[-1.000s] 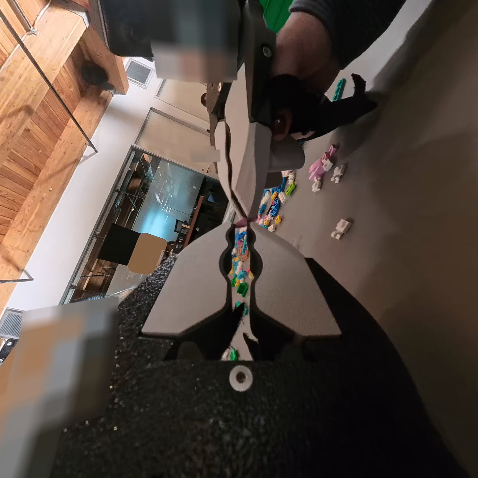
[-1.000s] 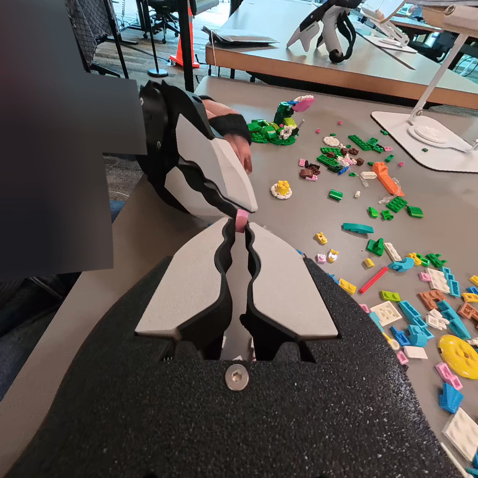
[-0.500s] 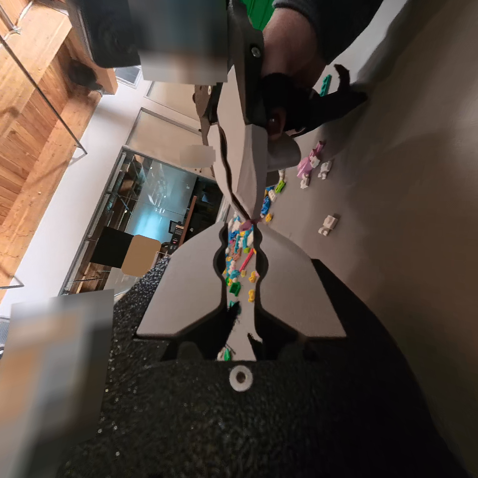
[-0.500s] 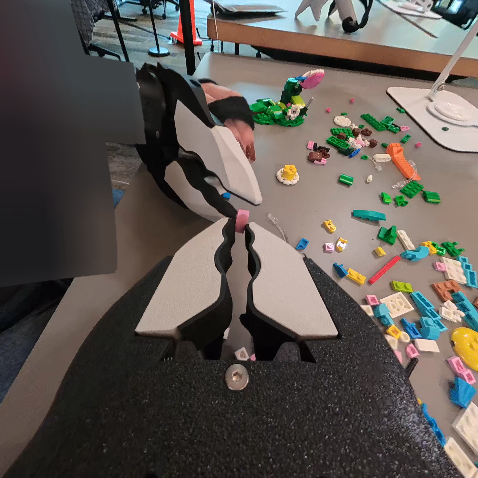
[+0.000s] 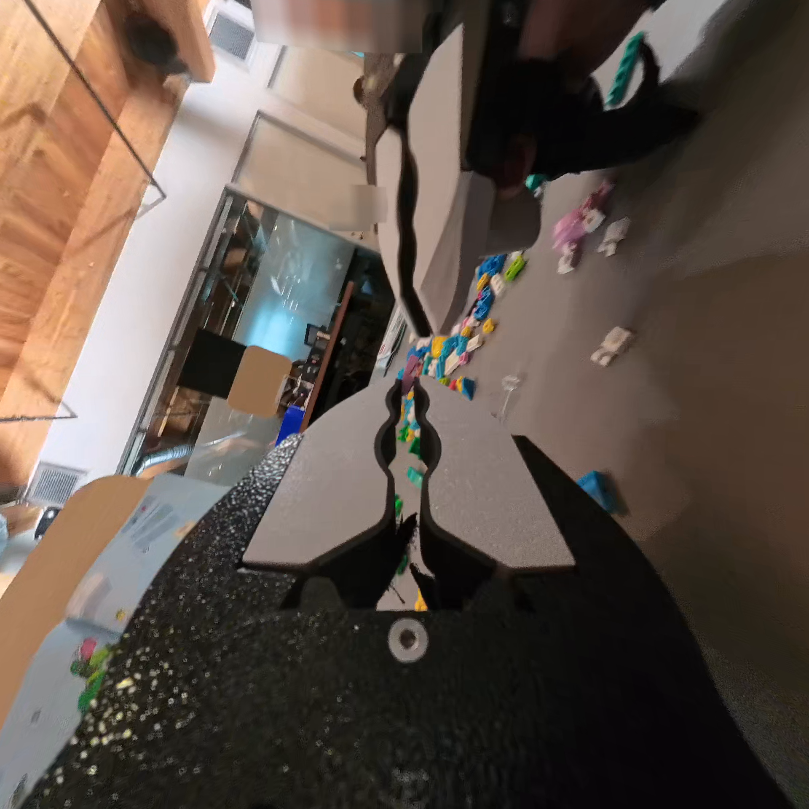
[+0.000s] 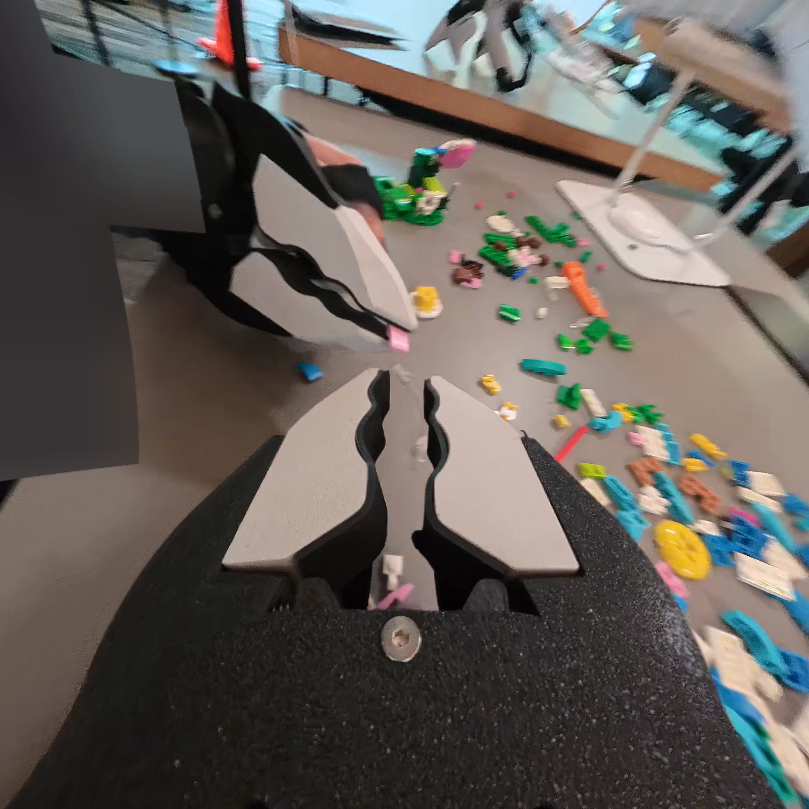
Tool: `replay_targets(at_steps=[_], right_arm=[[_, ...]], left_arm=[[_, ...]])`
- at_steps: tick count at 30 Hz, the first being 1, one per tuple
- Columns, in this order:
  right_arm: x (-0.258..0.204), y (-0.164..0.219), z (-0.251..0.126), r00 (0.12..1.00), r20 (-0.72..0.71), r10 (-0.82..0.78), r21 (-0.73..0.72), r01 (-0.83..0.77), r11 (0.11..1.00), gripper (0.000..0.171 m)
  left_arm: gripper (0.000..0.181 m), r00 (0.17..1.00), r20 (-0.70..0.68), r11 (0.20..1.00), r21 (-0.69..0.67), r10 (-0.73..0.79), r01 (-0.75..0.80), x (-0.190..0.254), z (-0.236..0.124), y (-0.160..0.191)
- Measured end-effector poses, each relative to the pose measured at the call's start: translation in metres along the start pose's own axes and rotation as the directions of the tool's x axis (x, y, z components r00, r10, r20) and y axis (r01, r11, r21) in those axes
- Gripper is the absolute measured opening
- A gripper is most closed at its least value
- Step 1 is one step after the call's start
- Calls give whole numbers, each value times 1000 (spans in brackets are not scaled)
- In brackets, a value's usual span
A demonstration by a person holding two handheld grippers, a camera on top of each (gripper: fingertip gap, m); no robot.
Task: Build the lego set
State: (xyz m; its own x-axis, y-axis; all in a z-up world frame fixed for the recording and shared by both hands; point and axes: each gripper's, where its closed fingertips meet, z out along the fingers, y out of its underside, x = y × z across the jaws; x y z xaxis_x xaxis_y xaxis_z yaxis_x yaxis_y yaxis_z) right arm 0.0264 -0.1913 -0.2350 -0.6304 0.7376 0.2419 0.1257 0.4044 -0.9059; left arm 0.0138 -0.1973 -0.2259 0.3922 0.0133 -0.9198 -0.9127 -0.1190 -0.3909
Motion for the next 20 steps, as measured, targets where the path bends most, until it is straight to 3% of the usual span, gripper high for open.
replay_targets(at_steps=[6, 13, 16, 20], right_arm=[[39, -9, -18, 952, -304, -31, 85, 59, 995, 18], [60, -25, -45, 890, -455, 14, 200, 87, 976, 16], [60, -27, -47, 886, -463, 9, 210, 100, 973, 15], [36, -32, -34, 952, -307, -13, 234, 89, 968, 14]], left_arm=[[4, 987, 33, 986, -54, -155, 157, -15, -2, 17], [4, 920, -32, 920, -50, -390, 388, -19, -4, 25], [4, 891, -67, 894, -29, -449, 448, -19, -5, 24], [4, 860, -181, 867, 58, -478, 494, -12, -8, 7]])
